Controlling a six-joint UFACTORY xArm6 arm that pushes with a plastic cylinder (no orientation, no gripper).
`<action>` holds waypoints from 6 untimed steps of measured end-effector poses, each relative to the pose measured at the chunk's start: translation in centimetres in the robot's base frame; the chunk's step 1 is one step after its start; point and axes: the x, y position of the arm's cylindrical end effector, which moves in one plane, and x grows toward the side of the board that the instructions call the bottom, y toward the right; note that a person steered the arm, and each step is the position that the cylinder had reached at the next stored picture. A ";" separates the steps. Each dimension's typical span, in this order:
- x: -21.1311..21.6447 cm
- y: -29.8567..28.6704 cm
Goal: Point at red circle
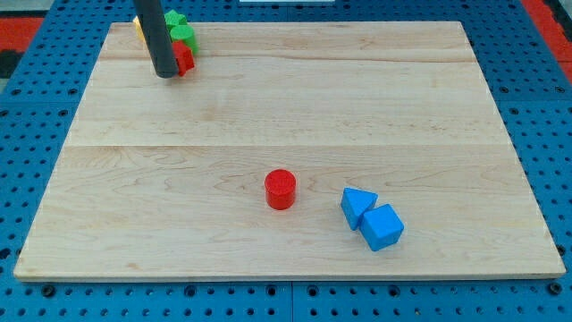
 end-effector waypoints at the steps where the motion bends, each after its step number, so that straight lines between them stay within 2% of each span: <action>1: 0.0 0.0; 2: 2.4 0.1; 3: 9.9 2.4; 5: 23.4 11.1; 6: 26.6 17.4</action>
